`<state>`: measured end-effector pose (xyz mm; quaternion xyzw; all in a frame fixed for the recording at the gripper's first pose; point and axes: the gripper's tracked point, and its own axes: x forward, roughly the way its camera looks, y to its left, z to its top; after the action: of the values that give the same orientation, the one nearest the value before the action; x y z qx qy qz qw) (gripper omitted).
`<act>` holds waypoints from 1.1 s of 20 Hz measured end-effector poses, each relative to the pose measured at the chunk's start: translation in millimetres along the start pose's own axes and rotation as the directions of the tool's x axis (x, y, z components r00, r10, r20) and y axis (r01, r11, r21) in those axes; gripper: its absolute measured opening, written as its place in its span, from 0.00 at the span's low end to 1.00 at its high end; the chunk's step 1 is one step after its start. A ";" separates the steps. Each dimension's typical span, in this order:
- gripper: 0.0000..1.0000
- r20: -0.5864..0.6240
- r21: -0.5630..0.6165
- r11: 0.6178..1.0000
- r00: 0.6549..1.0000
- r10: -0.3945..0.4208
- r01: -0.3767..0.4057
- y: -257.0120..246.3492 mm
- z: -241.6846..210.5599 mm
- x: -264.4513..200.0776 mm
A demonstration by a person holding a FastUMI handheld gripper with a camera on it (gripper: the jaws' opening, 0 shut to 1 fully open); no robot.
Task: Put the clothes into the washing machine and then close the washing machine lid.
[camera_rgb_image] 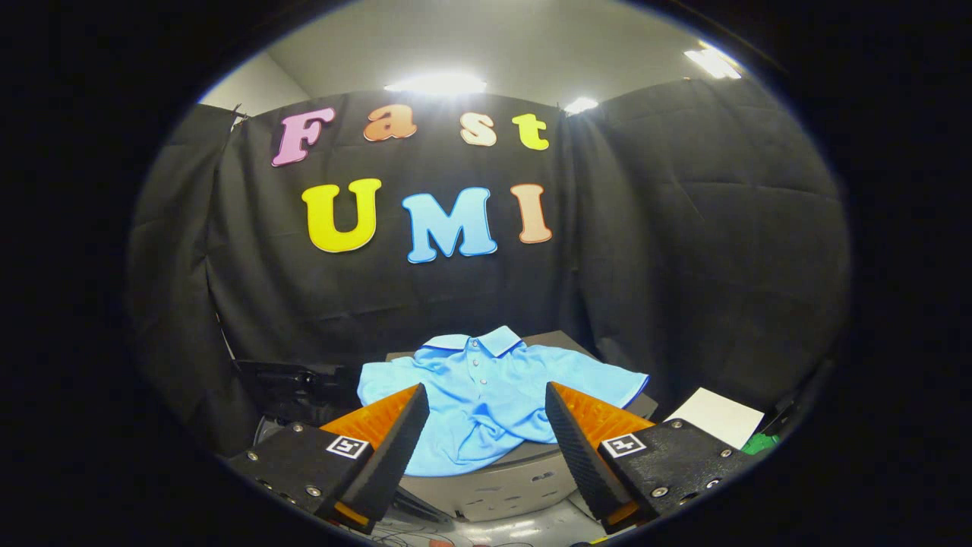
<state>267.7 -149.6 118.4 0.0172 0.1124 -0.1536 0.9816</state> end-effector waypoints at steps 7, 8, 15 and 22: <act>0.95 -0.172 -0.038 0.998 0.984 0.045 -0.052 -0.1 -30.3 81.2; 0.95 -0.184 -0.035 0.998 0.982 0.048 -0.055 -0.3 -31.6 91.2; 0.95 -0.313 -0.007 0.996 0.946 0.081 -0.087 -2.4 -58.4 146.7; 0.95 -0.408 0.071 0.989 0.901 0.150 -0.132 7.8 -82.3 160.9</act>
<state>401.7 -184.5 1.8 0.0779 0.3120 -0.0774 0.9437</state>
